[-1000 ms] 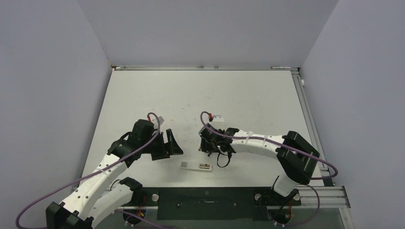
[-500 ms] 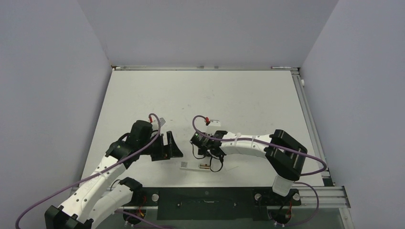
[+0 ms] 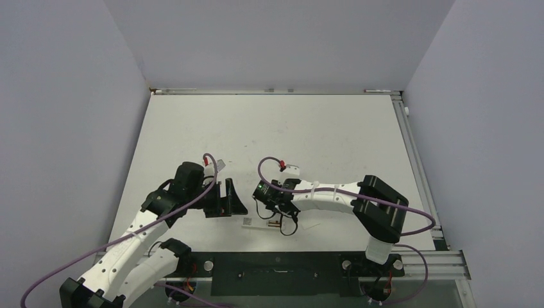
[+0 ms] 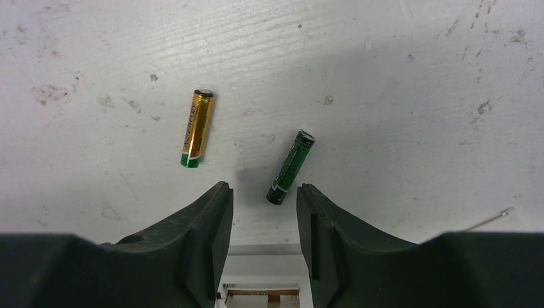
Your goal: Load the batteries into the remote control
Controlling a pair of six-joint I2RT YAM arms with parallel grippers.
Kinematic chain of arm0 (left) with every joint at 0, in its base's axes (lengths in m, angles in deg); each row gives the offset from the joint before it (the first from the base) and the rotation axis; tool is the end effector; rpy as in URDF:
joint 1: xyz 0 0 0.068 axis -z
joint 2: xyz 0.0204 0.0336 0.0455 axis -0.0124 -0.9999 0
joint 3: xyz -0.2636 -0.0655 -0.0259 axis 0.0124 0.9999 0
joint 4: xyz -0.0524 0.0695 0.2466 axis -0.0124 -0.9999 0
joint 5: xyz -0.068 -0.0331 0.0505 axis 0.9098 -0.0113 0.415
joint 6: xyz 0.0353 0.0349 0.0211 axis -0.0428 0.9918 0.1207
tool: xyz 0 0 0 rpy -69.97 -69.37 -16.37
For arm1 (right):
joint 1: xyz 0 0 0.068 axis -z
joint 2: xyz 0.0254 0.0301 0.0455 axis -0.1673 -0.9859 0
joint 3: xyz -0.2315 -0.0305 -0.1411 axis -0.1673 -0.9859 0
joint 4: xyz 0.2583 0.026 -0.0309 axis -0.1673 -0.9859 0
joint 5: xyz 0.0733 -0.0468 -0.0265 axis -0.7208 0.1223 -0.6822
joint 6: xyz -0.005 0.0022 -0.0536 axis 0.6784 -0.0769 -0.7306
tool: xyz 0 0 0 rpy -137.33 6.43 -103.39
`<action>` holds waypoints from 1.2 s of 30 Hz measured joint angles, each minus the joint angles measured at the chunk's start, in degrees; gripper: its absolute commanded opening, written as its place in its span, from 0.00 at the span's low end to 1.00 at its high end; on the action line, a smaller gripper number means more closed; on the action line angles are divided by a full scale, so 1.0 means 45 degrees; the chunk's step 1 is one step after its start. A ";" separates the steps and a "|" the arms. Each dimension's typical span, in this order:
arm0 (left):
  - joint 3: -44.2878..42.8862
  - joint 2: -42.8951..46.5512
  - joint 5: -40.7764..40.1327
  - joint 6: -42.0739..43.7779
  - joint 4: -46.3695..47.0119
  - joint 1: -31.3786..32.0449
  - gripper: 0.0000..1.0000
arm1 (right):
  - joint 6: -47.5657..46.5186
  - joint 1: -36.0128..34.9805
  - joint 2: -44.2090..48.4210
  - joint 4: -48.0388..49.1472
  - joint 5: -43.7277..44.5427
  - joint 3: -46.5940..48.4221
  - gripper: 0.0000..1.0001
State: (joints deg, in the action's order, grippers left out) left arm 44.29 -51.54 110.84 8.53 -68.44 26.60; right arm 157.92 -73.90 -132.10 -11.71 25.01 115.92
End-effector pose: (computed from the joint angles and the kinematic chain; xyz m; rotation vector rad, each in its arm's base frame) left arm 0.1300 -0.0863 0.2507 0.0148 2.6135 -1.0674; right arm 0.1533 0.2865 0.1711 0.3226 2.6561 0.1451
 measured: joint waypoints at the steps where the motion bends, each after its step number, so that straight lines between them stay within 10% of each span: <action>1: 0.0000 0.0034 0.0083 0.0034 0.0005 0.0000 0.76 | 0.0180 0.0000 -0.0112 0.0000 0.0044 0.0000 0.41; 36: 0.0000 0.0078 0.0554 0.0296 0.0000 0.0000 0.76 | 0.1151 0.0539 -0.0937 -0.0413 0.0316 0.0403 0.22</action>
State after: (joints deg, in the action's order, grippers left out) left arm 44.29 -51.19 113.34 9.87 -68.44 26.60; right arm 163.10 -71.47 -136.32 -13.57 26.43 117.74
